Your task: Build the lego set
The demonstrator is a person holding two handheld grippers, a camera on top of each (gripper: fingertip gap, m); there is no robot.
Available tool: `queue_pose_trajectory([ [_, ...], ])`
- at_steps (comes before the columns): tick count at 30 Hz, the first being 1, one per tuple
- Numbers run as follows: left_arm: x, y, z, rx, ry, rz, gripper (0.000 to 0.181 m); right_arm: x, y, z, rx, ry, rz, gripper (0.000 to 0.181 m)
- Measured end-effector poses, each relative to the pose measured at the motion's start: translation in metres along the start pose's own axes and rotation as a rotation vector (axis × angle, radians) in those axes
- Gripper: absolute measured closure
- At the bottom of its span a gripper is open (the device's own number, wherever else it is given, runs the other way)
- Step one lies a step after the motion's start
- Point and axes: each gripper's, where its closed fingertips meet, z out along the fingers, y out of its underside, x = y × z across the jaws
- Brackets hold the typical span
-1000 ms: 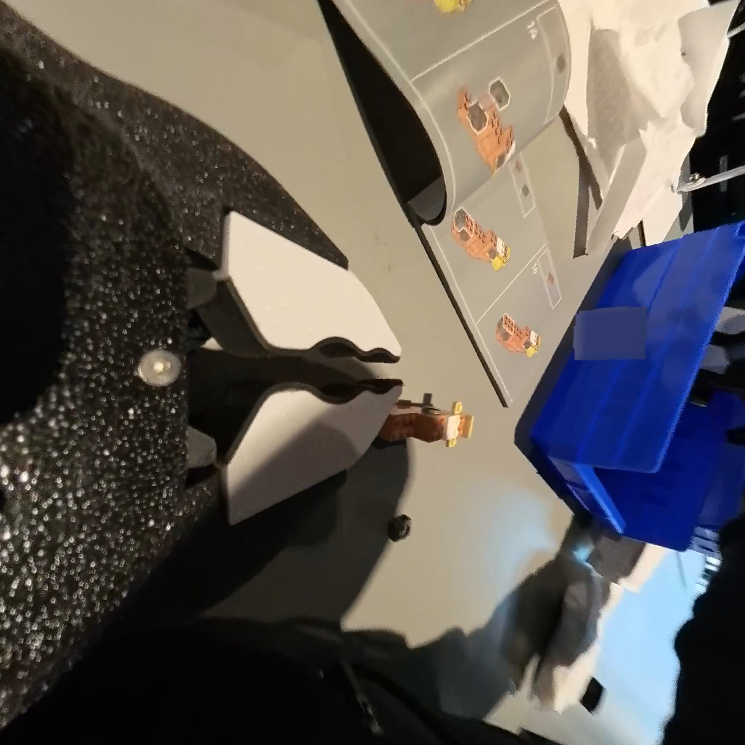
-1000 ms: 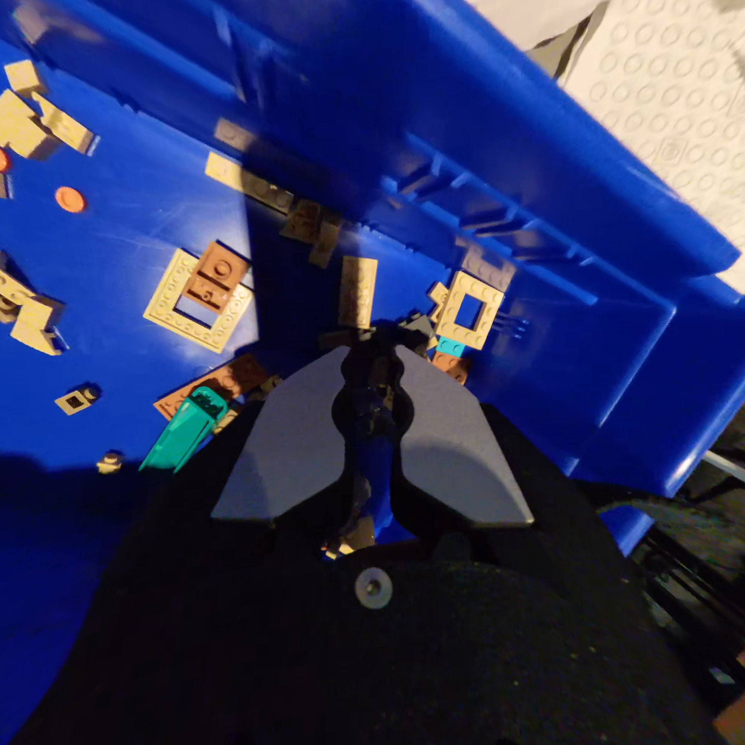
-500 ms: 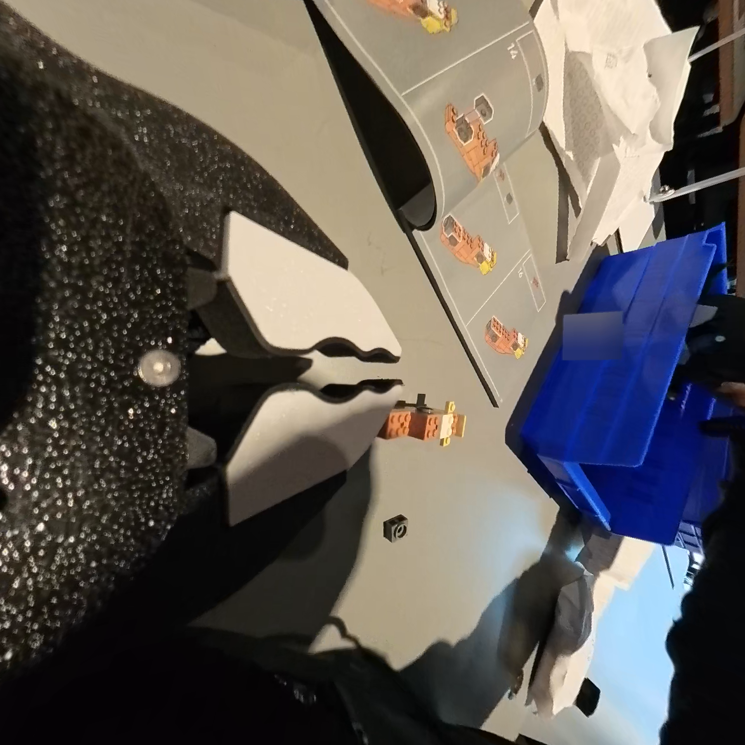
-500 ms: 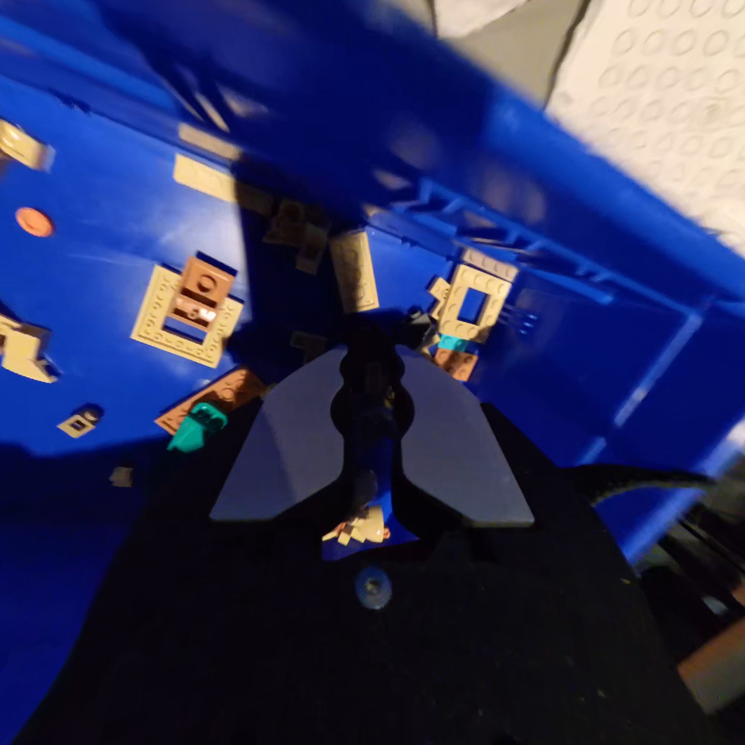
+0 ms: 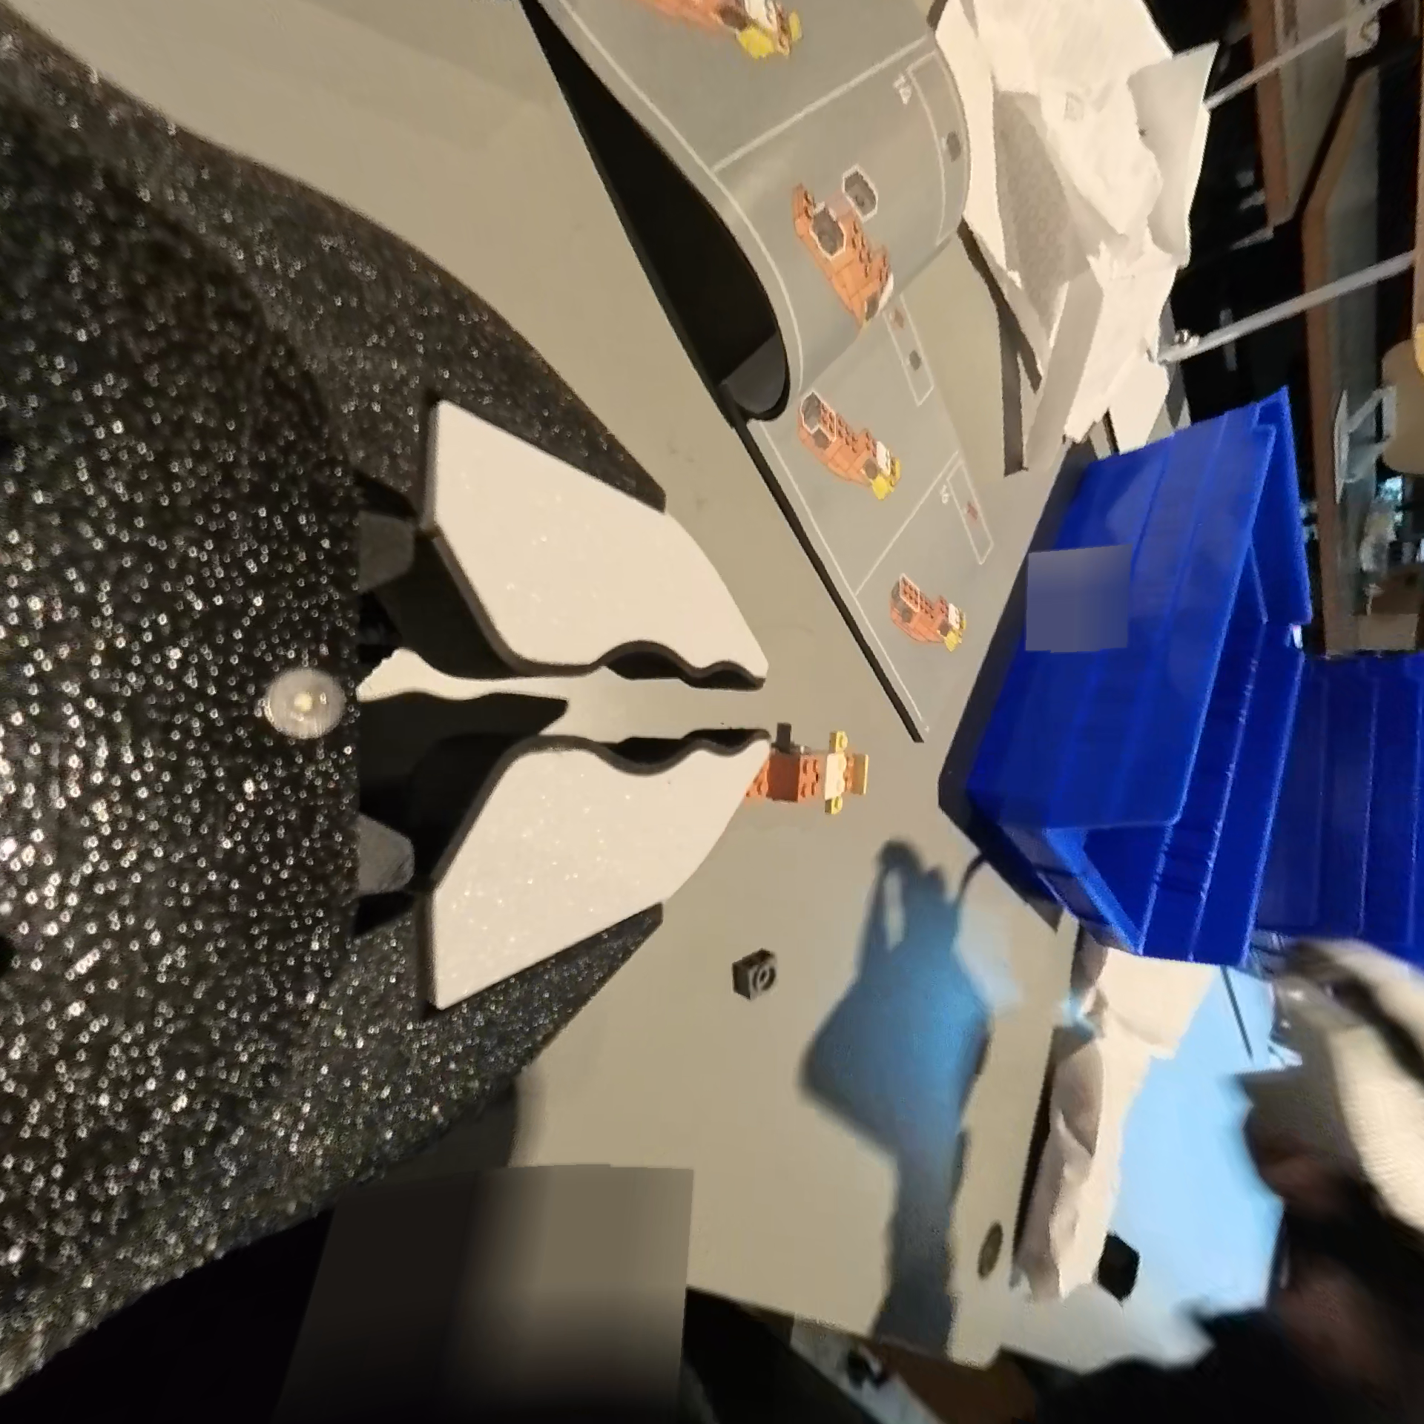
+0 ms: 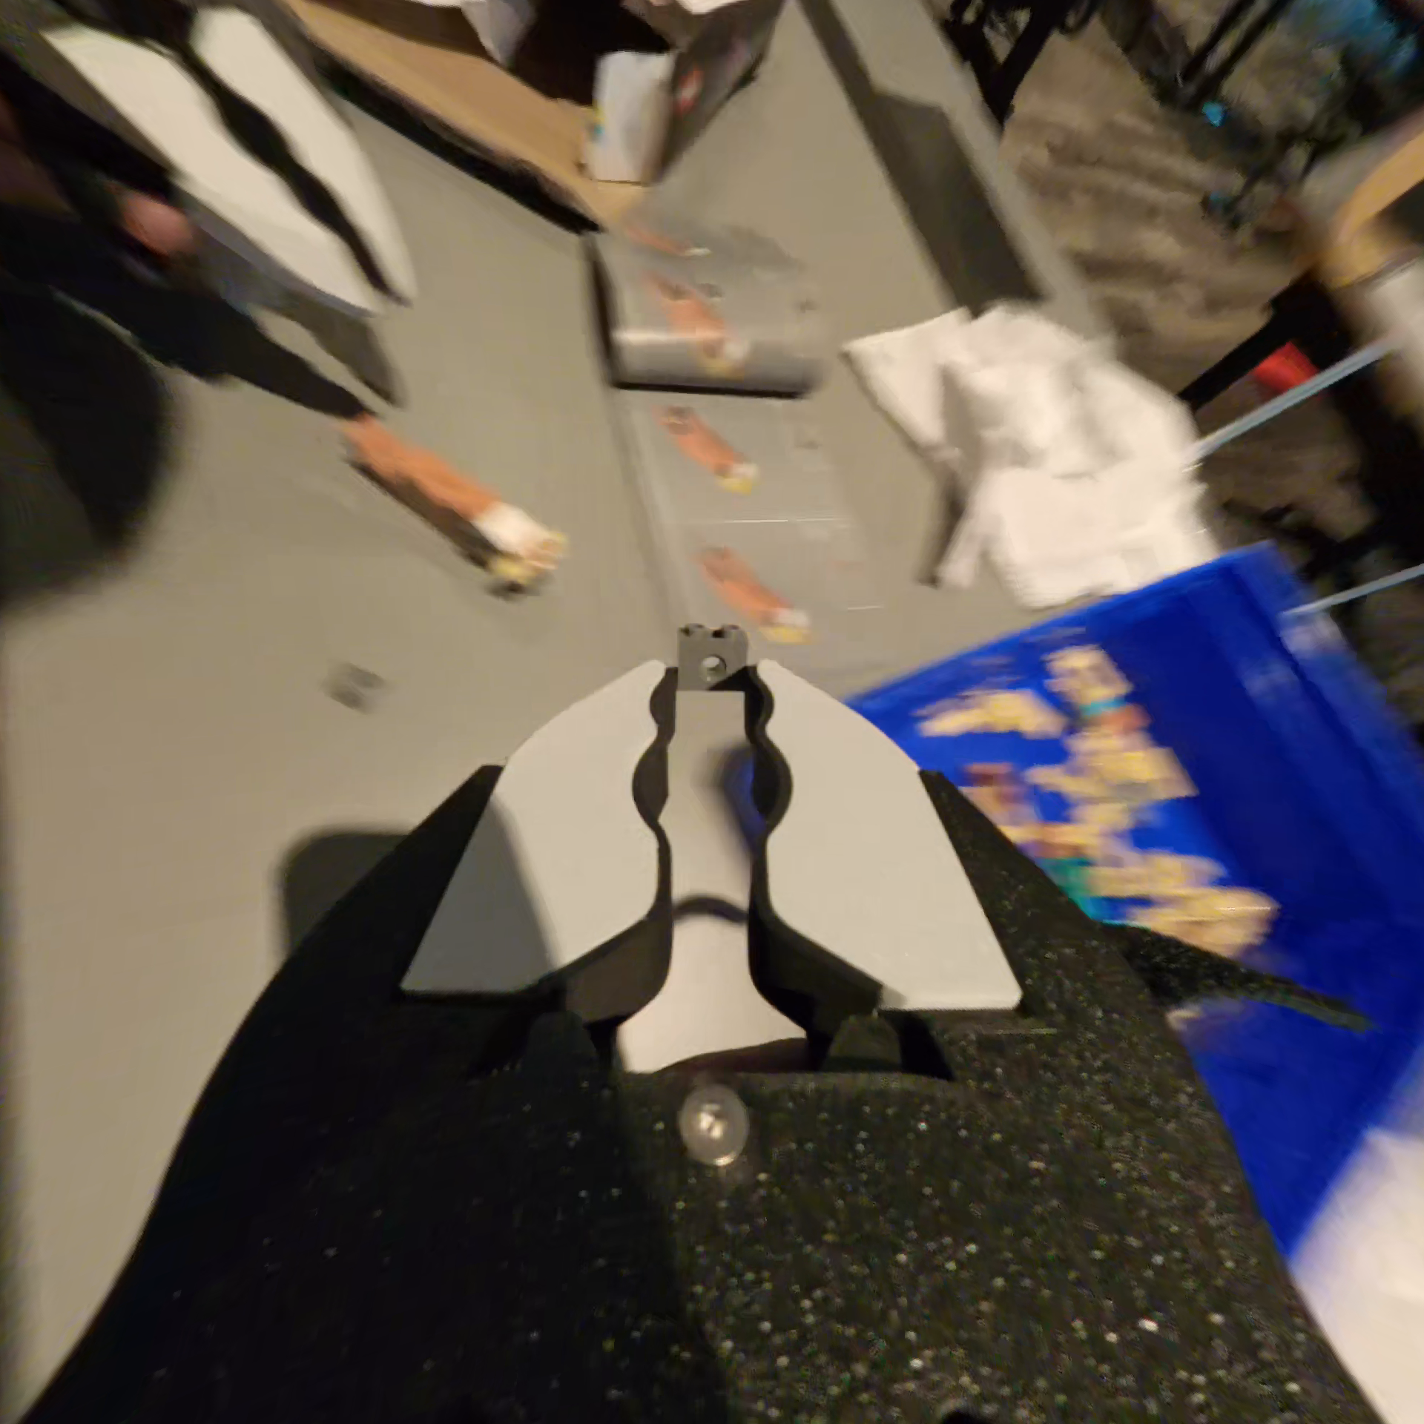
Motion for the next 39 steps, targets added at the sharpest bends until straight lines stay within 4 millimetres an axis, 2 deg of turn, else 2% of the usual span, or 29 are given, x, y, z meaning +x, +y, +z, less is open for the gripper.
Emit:
queue_pose_trajectory([
  [3,0.003,-0.001,-0.001,0.01,0.014,0.015,0.172,-0.059,0.011,0.038,-0.014,-0.02,0.107,0.165],
  [6,0.011,0.001,-0.007,0.011,0.0,0.056,0.172,-0.086,0.009,0.066,0.009,-0.041,0.254,0.165],
  [9,0.019,0.008,-0.015,-0.012,-0.021,0.06,0.172,-0.101,0.014,0.083,-0.034,-0.078,0.356,0.165],
  [12,0.026,0.012,-0.023,-0.017,-0.039,0.05,0.172,-0.116,0.013,0.092,-0.071,-0.1,0.361,0.165],
  [22,0.03,0.013,-0.026,-0.023,-0.046,0.063,0.172,-0.128,0.017,0.114,-0.212,-0.047,0.236,0.165],
  [25,0.031,0.014,-0.026,-0.028,-0.031,0.055,0.172,-0.13,0.021,0.117,-0.226,-0.048,0.222,0.163],
  [29,0.03,0.014,-0.026,-0.025,-0.024,0.041,0.172,-0.129,0.021,0.112,-0.208,-0.056,0.223,0.15],
  [33,0.029,0.013,-0.027,-0.02,-0.033,0.045,0.172,-0.124,0.027,0.087,-0.173,-0.029,0.27,0.148],
  [36,0.03,0.014,-0.028,-0.023,-0.04,0.053,0.172,-0.124,0.044,0.064,-0.182,-0.004,0.326,0.147],
  [39,0.031,0.016,-0.027,-0.038,-0.042,0.066,0.172,-0.129,0.058,0.06,-0.211,0.012,0.359,0.147],
])
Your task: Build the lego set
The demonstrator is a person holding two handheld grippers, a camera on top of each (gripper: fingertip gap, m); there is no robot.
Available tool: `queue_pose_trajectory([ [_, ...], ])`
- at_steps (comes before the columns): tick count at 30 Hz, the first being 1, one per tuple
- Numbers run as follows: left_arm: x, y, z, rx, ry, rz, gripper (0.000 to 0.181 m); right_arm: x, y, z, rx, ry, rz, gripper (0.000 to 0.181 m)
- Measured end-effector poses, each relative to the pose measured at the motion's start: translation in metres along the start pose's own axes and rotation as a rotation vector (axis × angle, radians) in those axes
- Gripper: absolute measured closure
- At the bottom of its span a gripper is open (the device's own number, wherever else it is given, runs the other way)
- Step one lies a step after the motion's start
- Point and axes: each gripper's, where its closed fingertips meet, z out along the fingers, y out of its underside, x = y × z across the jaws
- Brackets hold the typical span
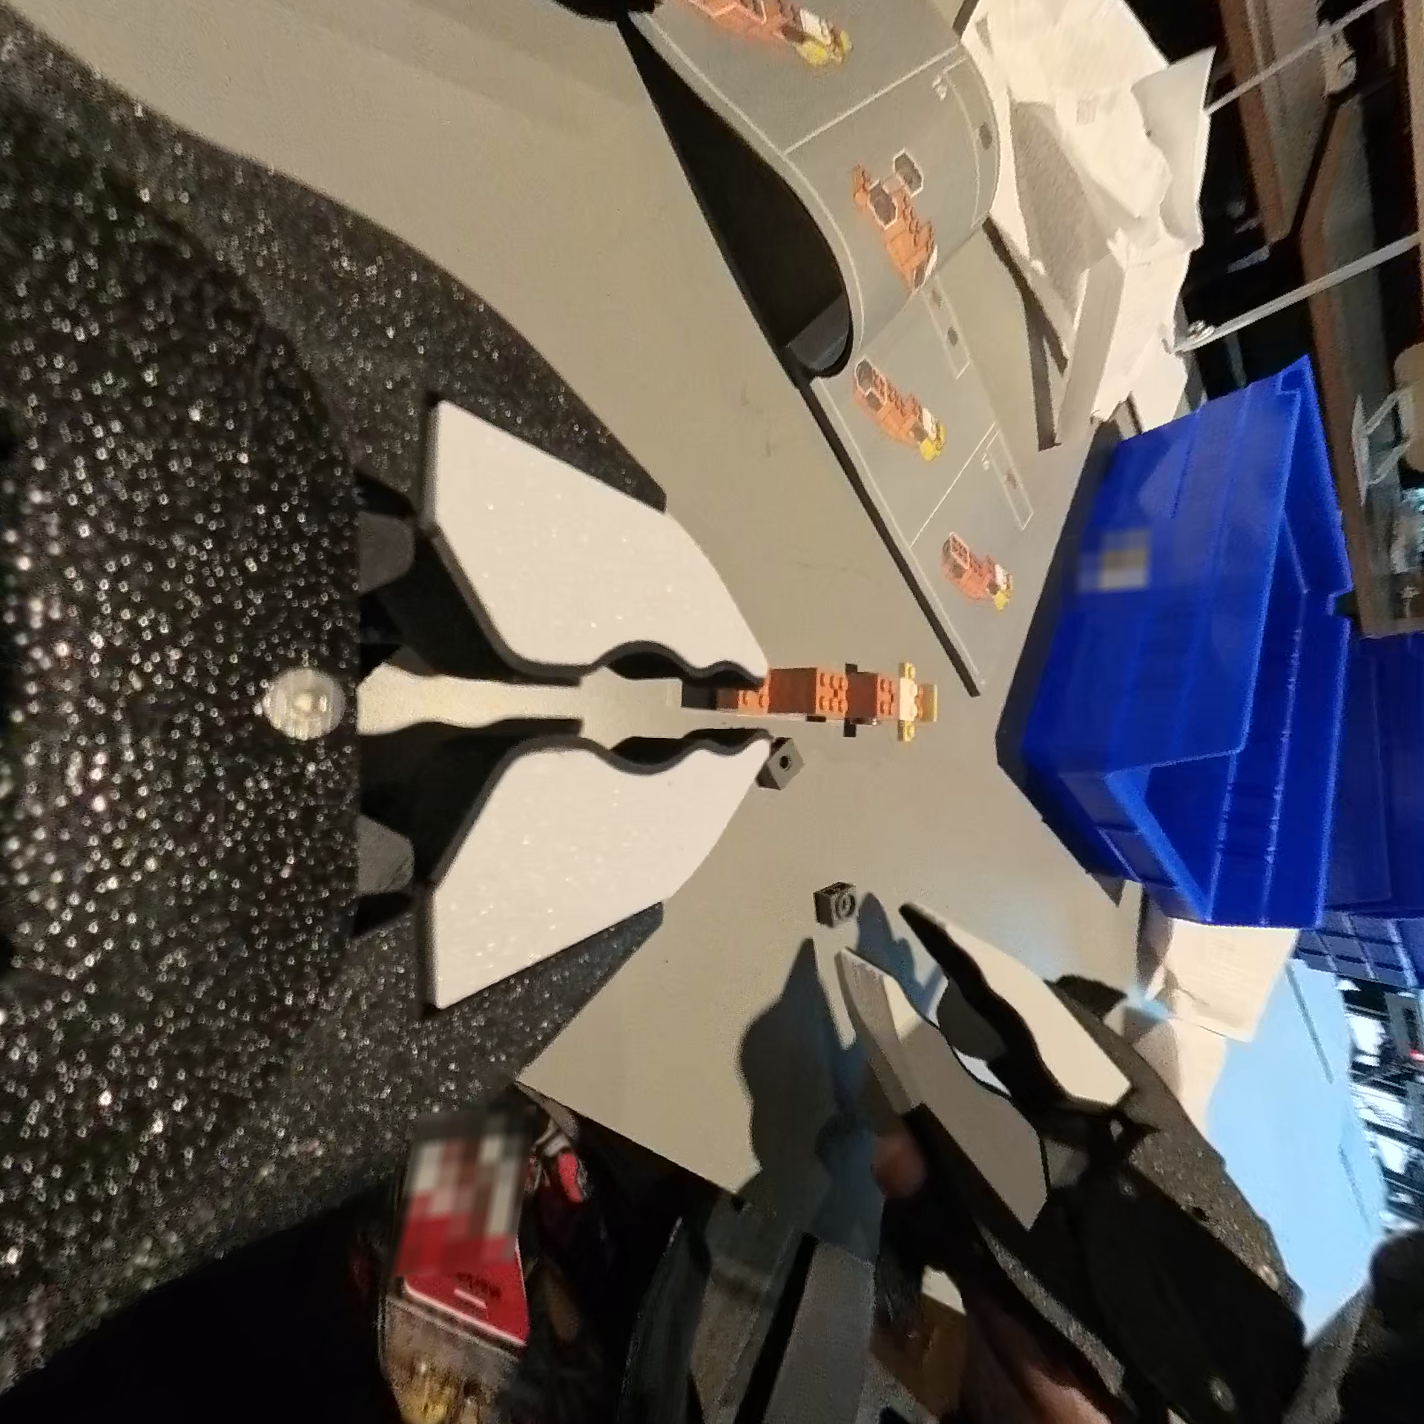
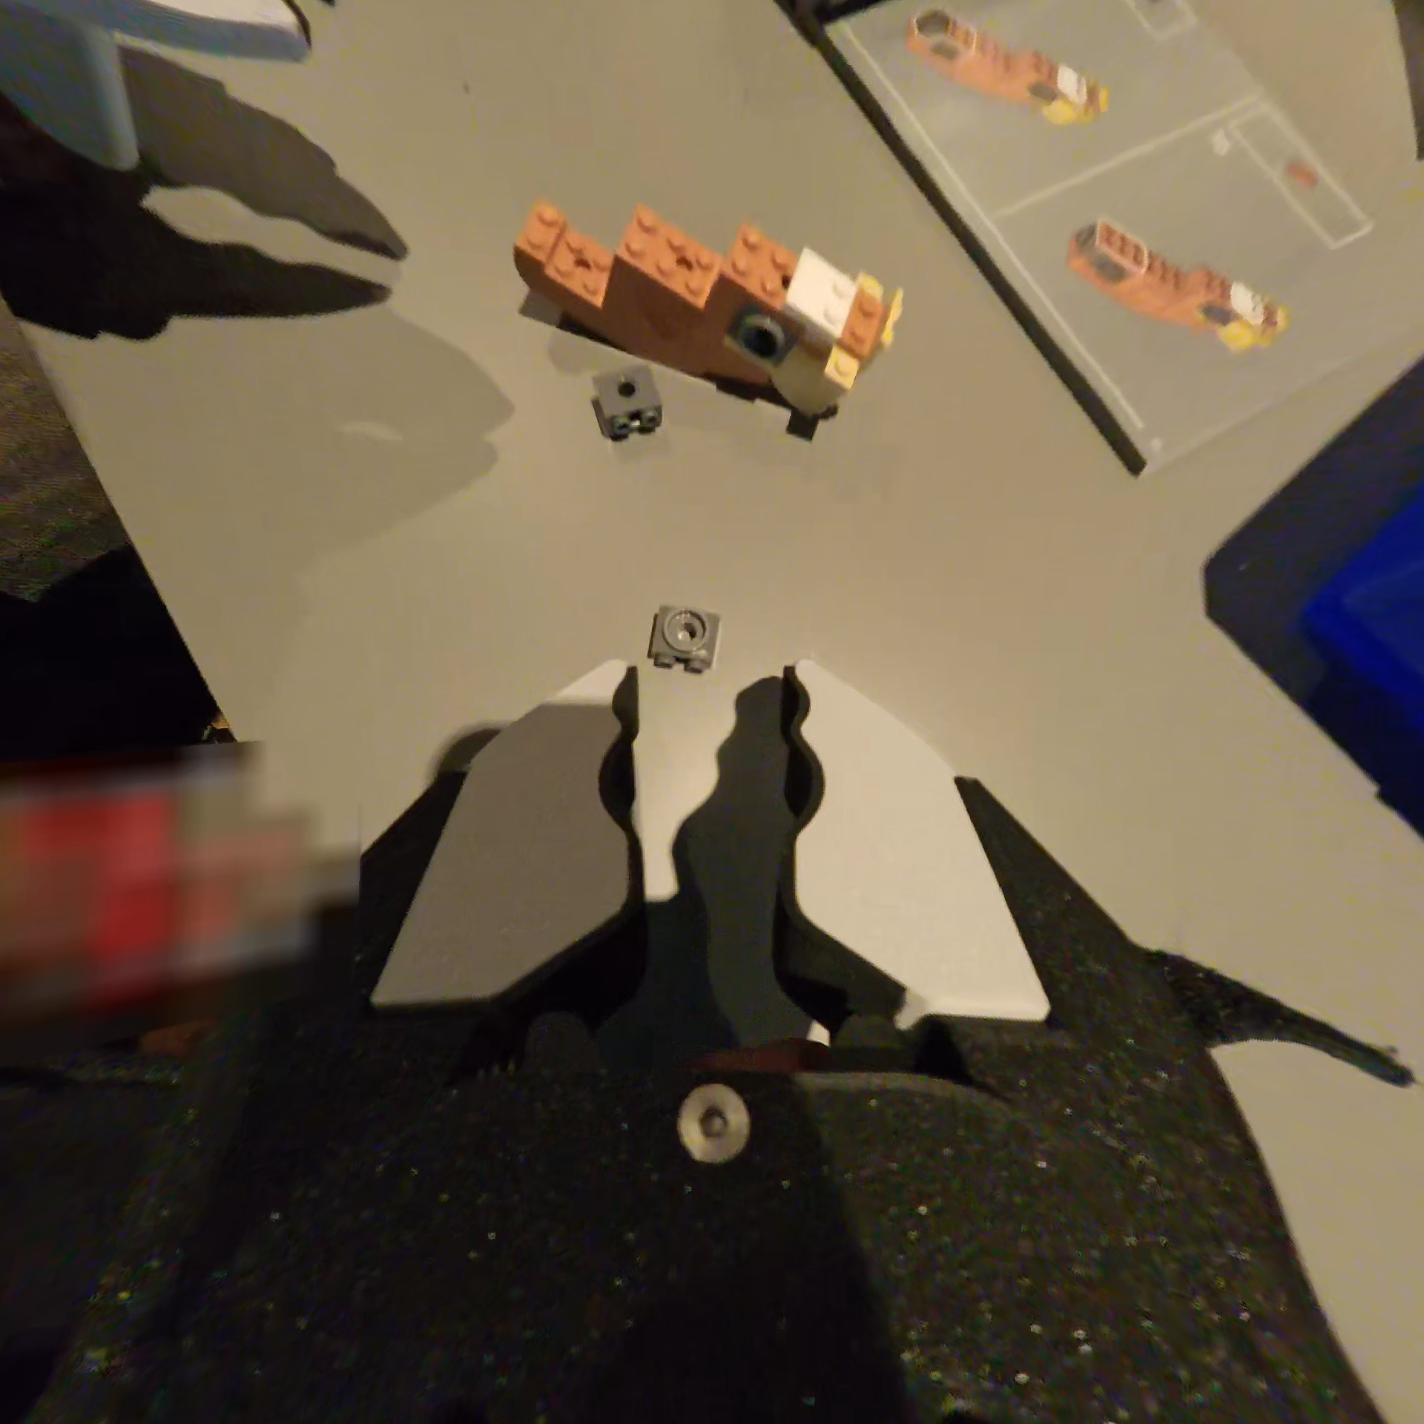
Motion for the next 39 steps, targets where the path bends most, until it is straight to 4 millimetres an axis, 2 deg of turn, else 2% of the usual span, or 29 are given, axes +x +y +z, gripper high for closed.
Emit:
queue_pose_trajectory([
  [3,0.002,0.004,0.004,-0.036,0.003,0.022,0.172,-0.002,0.004,0.007,-0.019,0.024,0.002,0.145],
  [6,0.006,0.006,0.004,-0.048,-0.02,0.074,0.172,-0.007,-0.001,0.013,-0.005,0.014,0.003,0.146],
  [8,0.009,0.008,0.004,-0.061,-0.033,0.1,0.172,-0.008,-0.004,0.016,-0.003,0.009,0.002,0.153],
  [9,0.011,0.009,0.003,-0.063,-0.042,0.114,0.172,-0.008,-0.004,0.017,-0.005,0.009,0.0,0.164],
  [13,0.018,0.009,0.001,-0.06,-0.074,0.183,0.172,-0.008,-0.007,0.018,0.002,0.006,-0.027,0.165],
  [15,0.021,0.01,0.002,-0.065,-0.076,0.224,0.172,-0.02,-0.021,0.015,0.085,-0.065,-0.046,0.166],
  [17,0.028,0.008,0.005,-0.057,-0.04,0.238,0.17,-0.037,-0.046,0.005,0.228,-0.148,-0.107,0.165],
  [20,0.039,-0.007,0.007,0.027,0.063,0.078,0.168,-0.046,-0.071,-0.005,0.354,-0.126,-0.256,0.165],
  [22,0.044,-0.016,0.008,0.069,0.173,-0.153,0.167,-0.048,-0.077,-0.005,0.37,-0.089,-0.357,0.165],
  [25,0.049,-0.018,0.011,0.061,0.322,-0.446,0.163,-0.059,-0.085,-0.007,0.41,-0.093,-0.479,0.165],
  [28,0.052,-0.018,0.013,0.047,0.358,-0.502,0.161,-0.065,-0.091,-0.008,0.435,-0.091,-0.556,0.165],
  [39,0.063,-0.019,0.013,0.019,0.484,-0.648,0.163,-0.069,-0.088,-0.013,0.416,-0.065,-0.764,0.166],
])
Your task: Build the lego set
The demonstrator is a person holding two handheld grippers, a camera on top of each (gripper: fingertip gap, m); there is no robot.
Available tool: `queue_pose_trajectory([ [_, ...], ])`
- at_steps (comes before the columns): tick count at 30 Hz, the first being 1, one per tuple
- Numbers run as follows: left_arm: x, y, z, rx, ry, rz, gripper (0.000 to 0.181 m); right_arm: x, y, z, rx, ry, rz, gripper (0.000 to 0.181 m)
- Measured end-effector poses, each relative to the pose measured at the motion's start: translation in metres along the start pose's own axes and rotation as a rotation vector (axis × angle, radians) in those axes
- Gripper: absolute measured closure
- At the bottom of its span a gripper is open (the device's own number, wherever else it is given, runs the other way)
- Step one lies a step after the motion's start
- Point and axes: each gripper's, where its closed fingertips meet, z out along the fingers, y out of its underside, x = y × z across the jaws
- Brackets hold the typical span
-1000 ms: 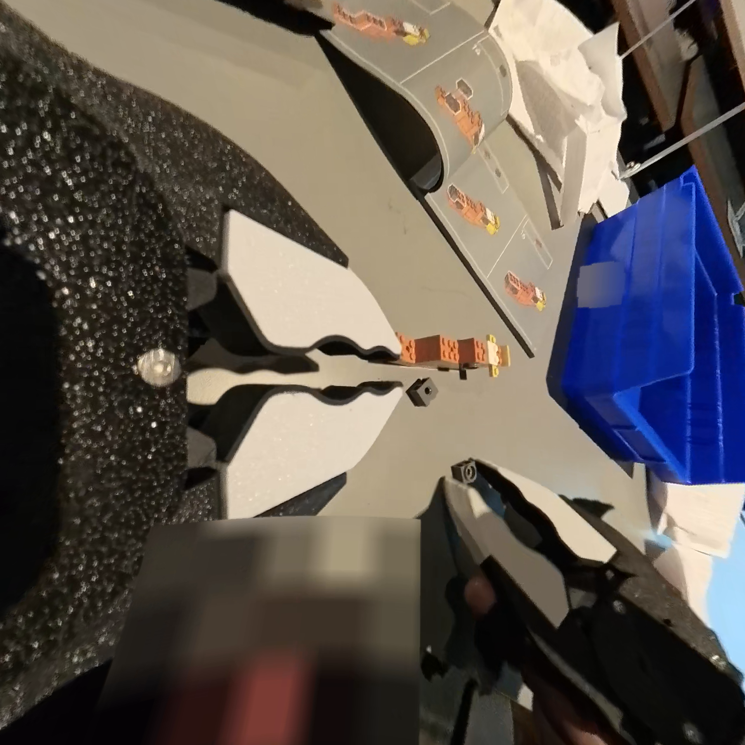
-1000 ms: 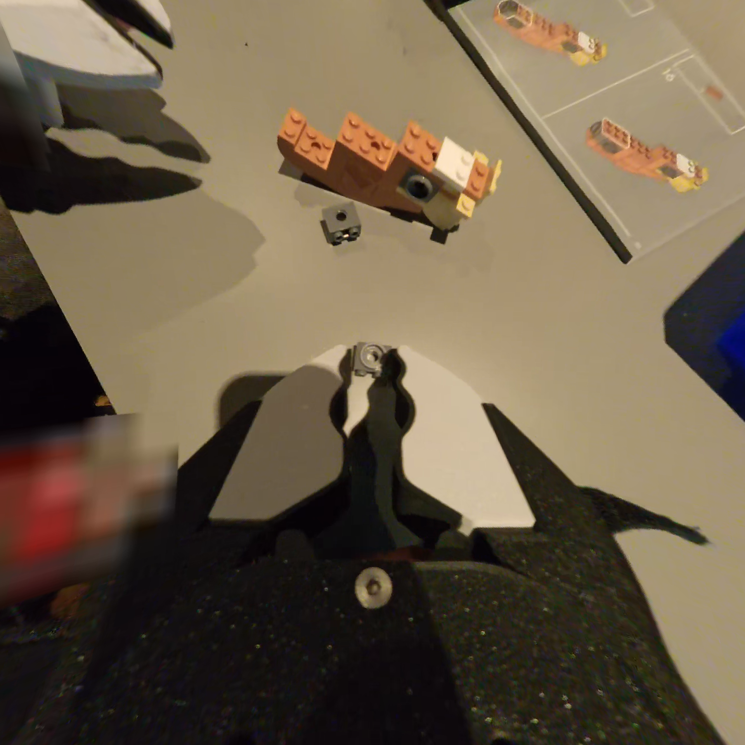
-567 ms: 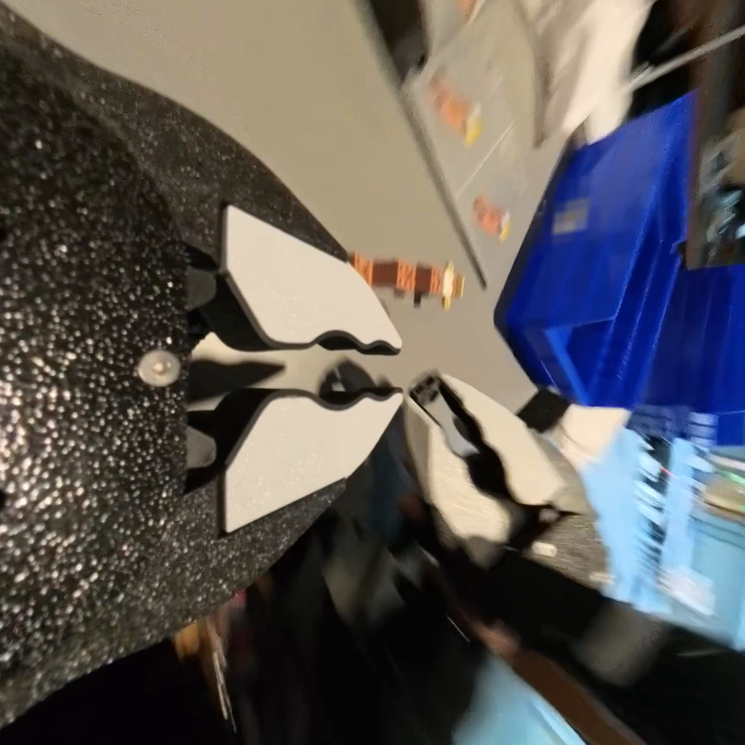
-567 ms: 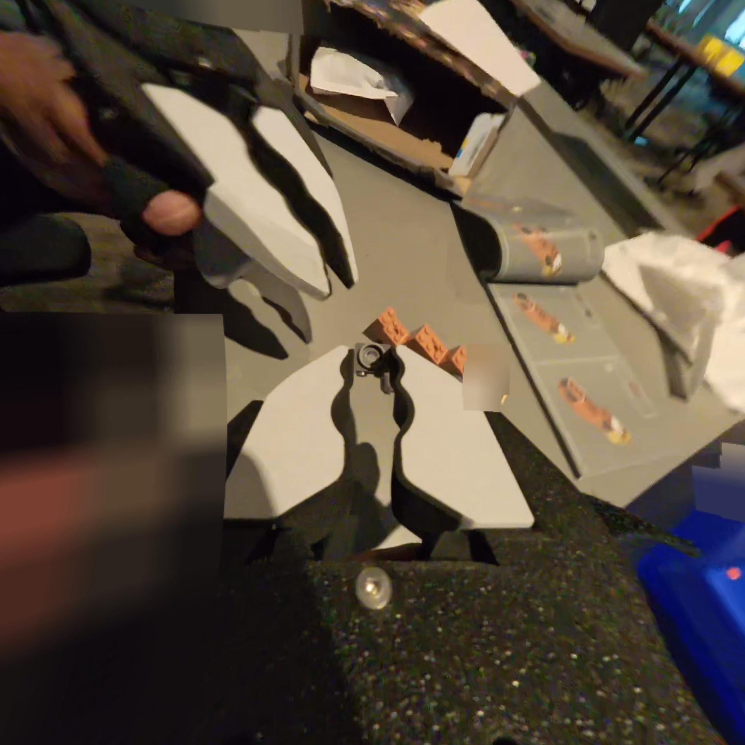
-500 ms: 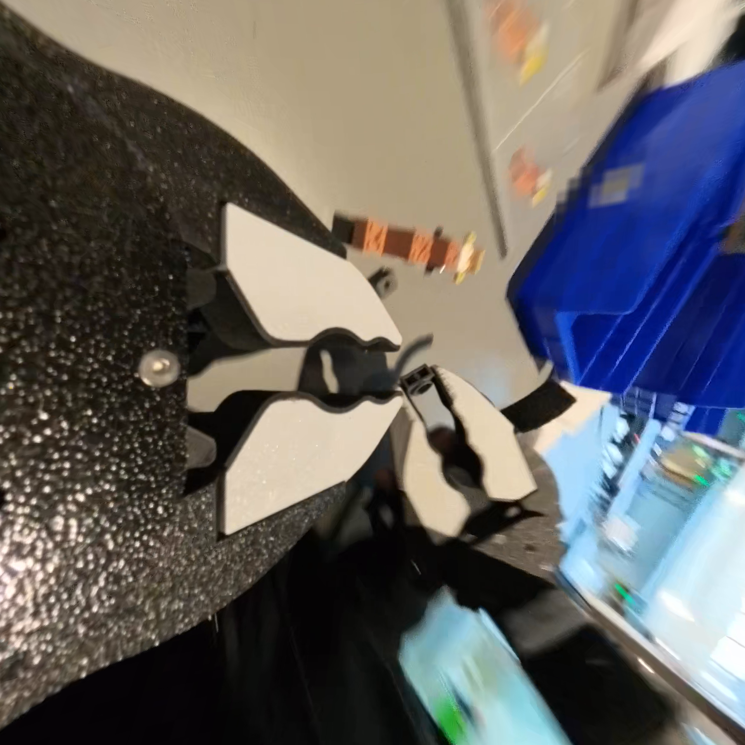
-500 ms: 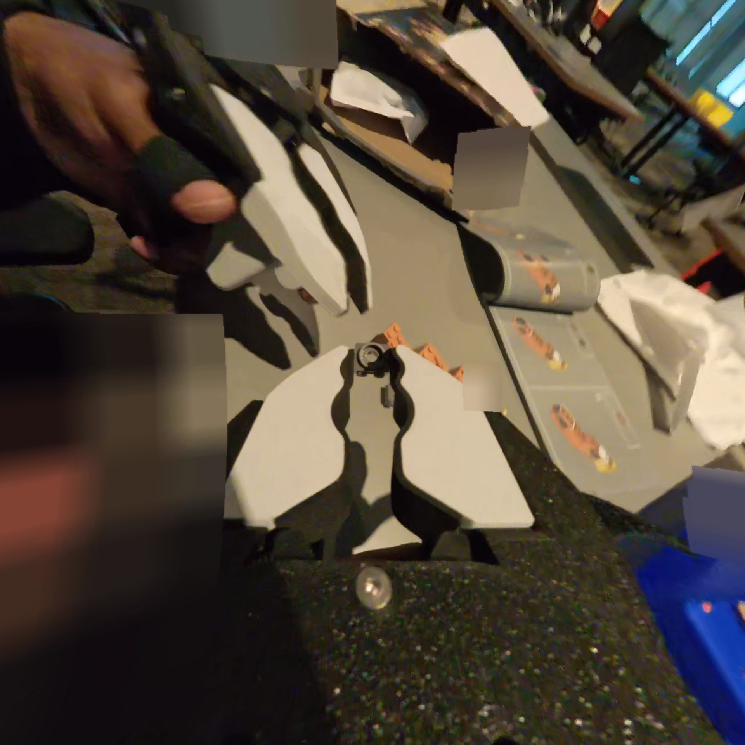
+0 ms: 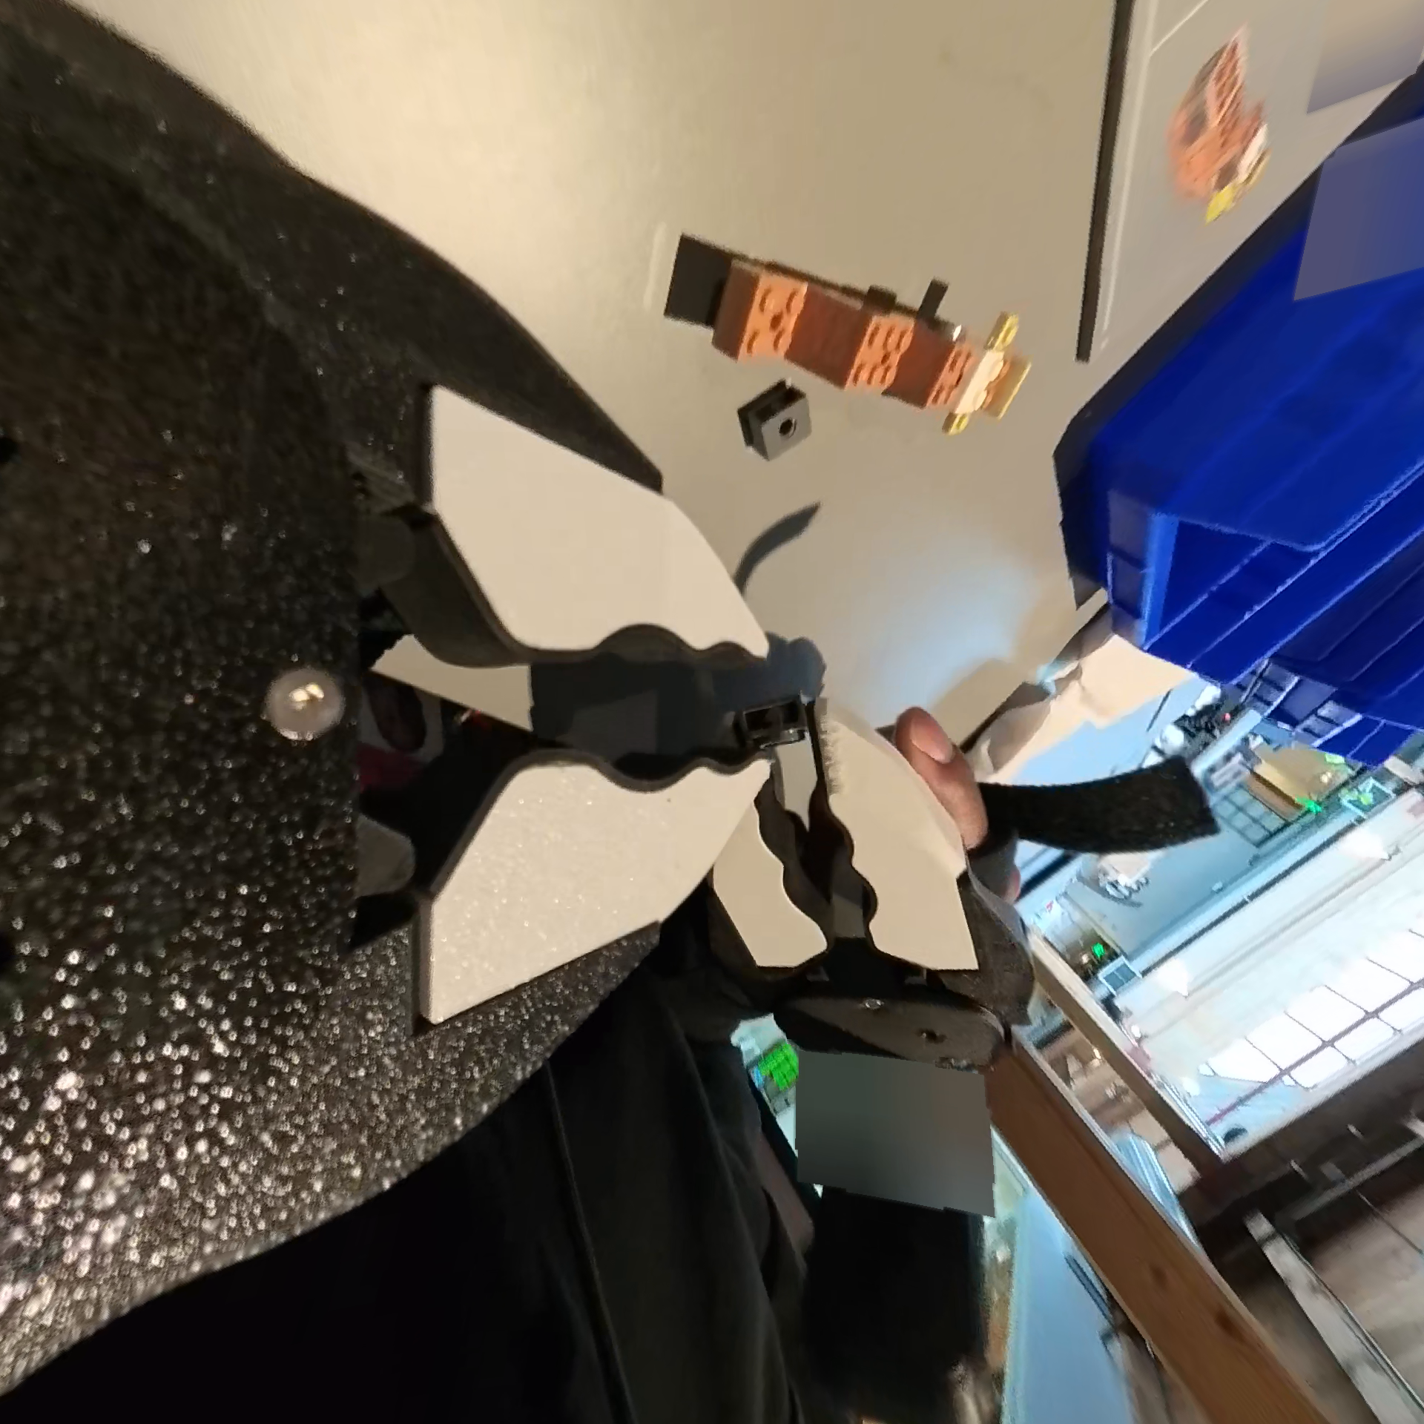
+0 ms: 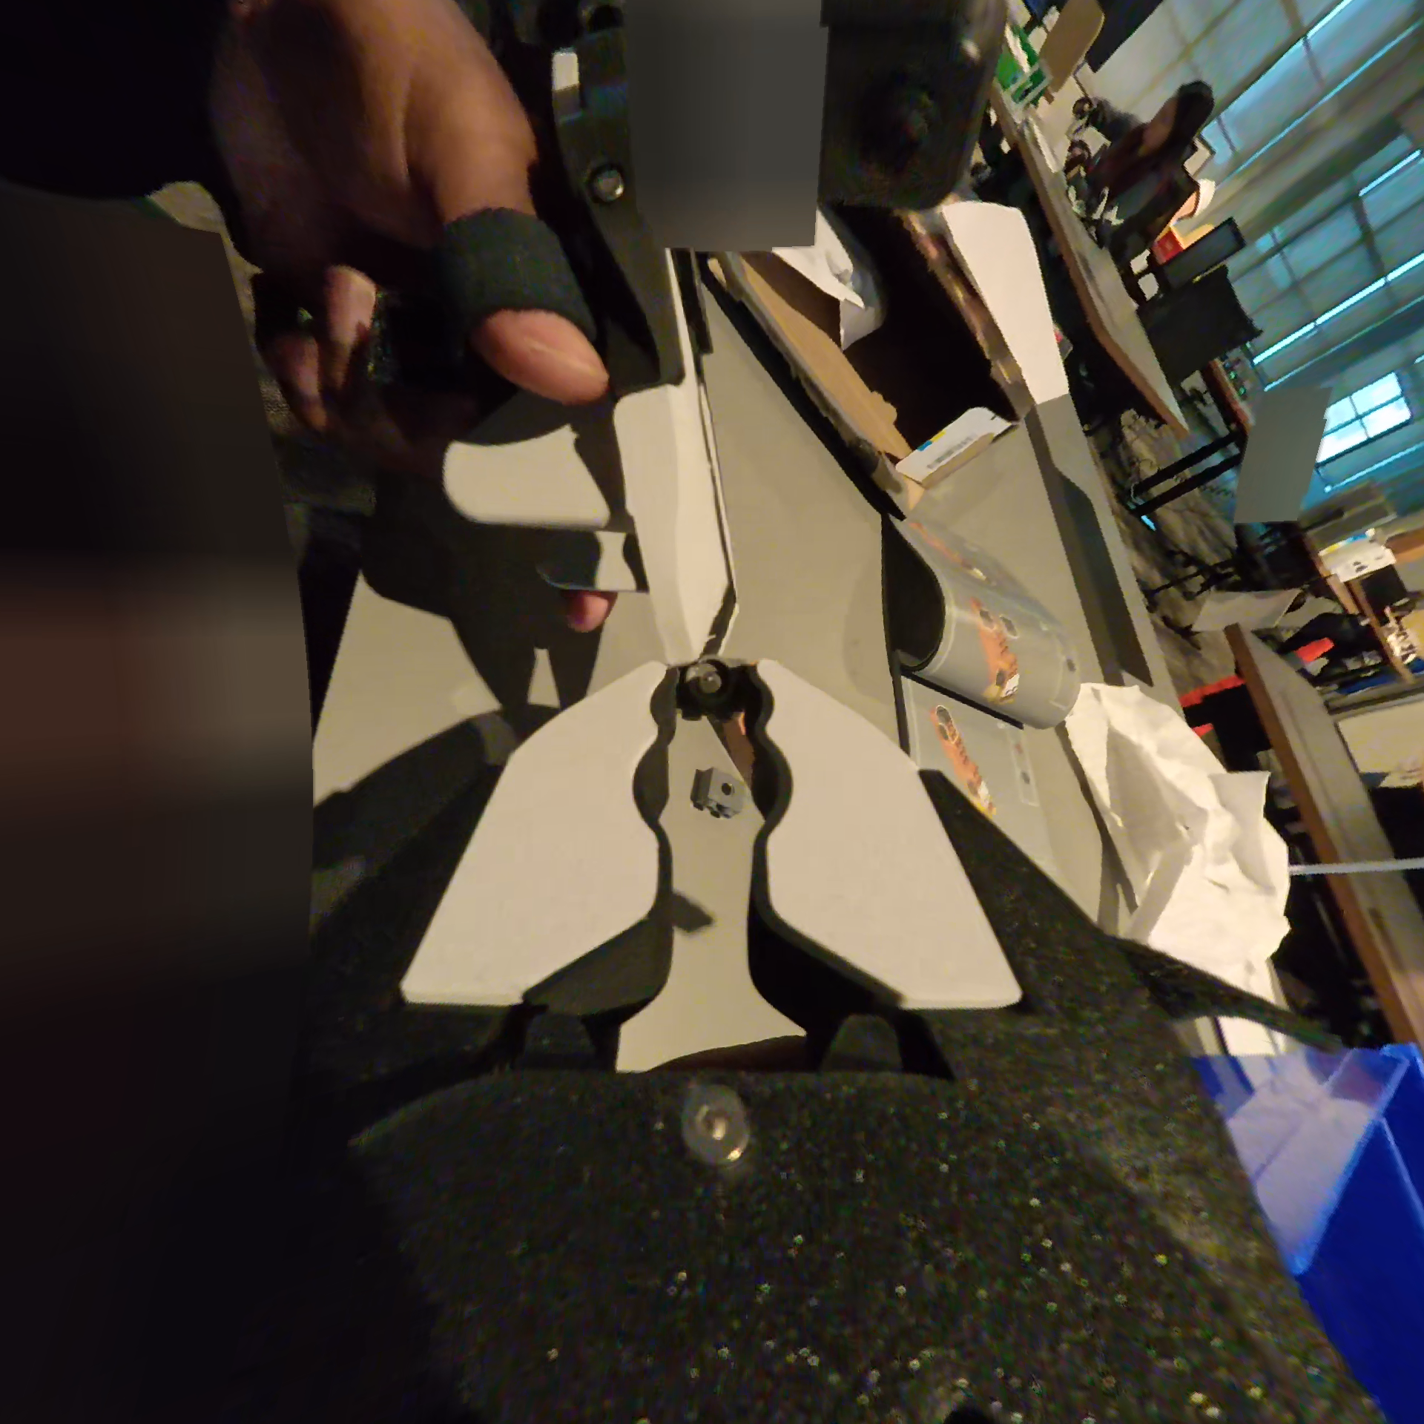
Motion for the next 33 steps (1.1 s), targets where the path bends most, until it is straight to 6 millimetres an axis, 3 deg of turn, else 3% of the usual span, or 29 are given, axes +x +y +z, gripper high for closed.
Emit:
queue_pose_trajectory([
  [7,0.014,-0.002,0.001,0.03,0.097,-0.069,0.161,-0.005,-0.014,-0.005,0.052,-0.001,-0.084,0.166],
  [10,0.02,-0.001,0.002,0.032,0.115,-0.05,0.171,-0.003,-0.017,-0.005,0.047,0.017,-0.107,0.166],
  [16,0.035,-0.02,-0.008,0.181,0.301,-0.201,0.171,0.004,-0.028,-0.014,0.206,0.043,0.028,0.141],
  [19,0.047,-0.022,-0.01,0.216,0.423,-0.294,0.171,0.005,-0.038,-0.022,0.345,0.022,0.151,0.146],
  [25,0.064,-0.017,-0.007,0.208,0.563,-0.382,0.171,0.002,-0.046,-0.025,0.421,-0.02,0.211,0.162],
  [33,0.055,-0.017,-0.006,0.235,0.518,-0.402,0.171,0.001,-0.038,-0.019,0.369,-0.04,0.302,0.164],
])
